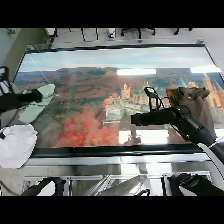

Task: Fold the shirts.

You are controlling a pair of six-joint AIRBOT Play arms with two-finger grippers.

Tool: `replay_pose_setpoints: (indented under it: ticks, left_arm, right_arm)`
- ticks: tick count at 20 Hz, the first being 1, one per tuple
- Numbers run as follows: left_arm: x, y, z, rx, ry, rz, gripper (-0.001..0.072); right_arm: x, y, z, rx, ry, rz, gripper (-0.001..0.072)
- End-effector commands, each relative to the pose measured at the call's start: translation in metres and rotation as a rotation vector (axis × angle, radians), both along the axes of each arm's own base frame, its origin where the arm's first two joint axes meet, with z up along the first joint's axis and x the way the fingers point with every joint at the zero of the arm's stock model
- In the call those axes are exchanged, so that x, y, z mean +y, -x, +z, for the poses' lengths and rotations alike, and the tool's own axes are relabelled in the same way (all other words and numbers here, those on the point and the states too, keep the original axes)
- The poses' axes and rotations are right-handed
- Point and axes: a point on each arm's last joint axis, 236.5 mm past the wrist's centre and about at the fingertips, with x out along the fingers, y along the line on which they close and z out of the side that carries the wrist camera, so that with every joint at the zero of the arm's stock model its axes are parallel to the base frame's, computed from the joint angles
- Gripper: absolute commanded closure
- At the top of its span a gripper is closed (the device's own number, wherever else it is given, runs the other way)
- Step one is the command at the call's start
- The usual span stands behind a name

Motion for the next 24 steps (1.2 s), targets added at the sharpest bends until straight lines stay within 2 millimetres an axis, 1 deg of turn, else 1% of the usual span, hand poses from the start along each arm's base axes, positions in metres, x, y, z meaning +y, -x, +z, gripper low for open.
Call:
replay_pose_setpoints:
  ticks: [1, 2, 3, 5, 6, 7, 9, 11, 12, 13, 14, 15, 17, 19, 20, 21, 22, 23, 24]
  left_arm:
    - [0.093, -0.026, -0.037, 0.058, -0.058, 0.136, 0.0017]
    - [0.102, -0.033, -0.058, 0.096, -0.051, 0.137, 0.0017]
    - [0.107, -0.039, -0.078, 0.129, -0.041, 0.136, 0.0016]
    - [0.111, -0.05, -0.118, 0.193, -0.017, 0.13, 0.0016]
    - [0.109, -0.055, -0.136, 0.219, -0.008, 0.122, 0.0016]
    - [0.108, -0.059, -0.15, 0.239, 0.0, 0.118, 0.0016]
    - [0.104, -0.069, -0.171, 0.268, 0.008, 0.101, 0.0017]
    - [0.102, -0.08, -0.181, 0.276, 0.011, 0.09, 0.0019]
    - [0.101, -0.088, -0.178, 0.266, 0.006, 0.083, 0.0024]
    - [0.099, -0.096, -0.174, 0.256, 0.007, 0.078, 0.0248]
    - [0.098, -0.099, -0.169, 0.259, 0.005, 0.072, 0.0661]
    - [0.093, -0.103, -0.162, 0.255, 0.003, 0.061, 0.0695]
    - [0.083, -0.106, -0.153, 0.272, 0.007, 0.04, 0.0695]
    - [0.064, -0.105, -0.14, 0.307, 0.022, 0.006, 0.0695]
    - [0.047, -0.109, -0.125, 0.303, 0.042, -0.021, 0.0695]
    - [0.026, -0.117, -0.102, 0.27, 0.066, -0.053, 0.0695]
    - [0.001, -0.125, -0.073, 0.218, 0.091, -0.09, 0.0695]
    - [-0.028, -0.131, -0.039, 0.156, 0.122, -0.135, 0.0695]
    - [-0.064, -0.132, -0.002, 0.1, 0.163, -0.196, 0.0696]
  right_arm:
    - [0.008, -0.014, 0.01, -0.047, -0.059, -0.04, 0.0081]
    - [0.008, -0.017, 0.012, -0.061, -0.064, -0.046, 0.0082]
    - [0.009, -0.02, 0.014, -0.074, -0.067, -0.052, 0.0082]
    - [0.009, -0.026, 0.017, -0.097, -0.075, -0.062, 0.0082]
    - [0.009, -0.026, 0.017, -0.098, -0.075, -0.063, 0.0082]
    - [0.009, -0.026, 0.017, -0.097, -0.076, -0.063, 0.0081]
    - [0.01, -0.026, 0.017, -0.094, -0.084, -0.066, 0.0082]
    - [0.011, -0.025, 0.018, -0.089, -0.089, -0.066, 0.0082]
    - [0.012, -0.024, 0.018, -0.087, -0.091, -0.067, 0.0083]
    - [0.013, -0.023, 0.018, -0.081, -0.1, -0.069, 0.0084]
    - [0.015, -0.023, 0.019, -0.077, -0.109, -0.072, 0.0084]
    - [0.015, -0.023, 0.019, -0.075, -0.113, -0.074, 0.0084]
    - [0.019, -0.022, 0.021, -0.065, -0.134, -0.081, 0.0086]
    - [0.024, -0.021, 0.025, -0.051, -0.169, -0.092, 0.0086]
    - [0.026, -0.02, 0.027, -0.046, -0.185, -0.097, 0.0087]
    - [0.026, -0.02, 0.03, -0.049, -0.191, -0.099, 0.0112]
    - [0.026, -0.02, 0.034, -0.059, -0.196, -0.098, 0.0292]
    - [0.025, -0.02, 0.039, -0.07, -0.201, -0.099, 0.0532]
    - [0.022, -0.021, 0.045, -0.084, -0.208, -0.106, 0.0633]
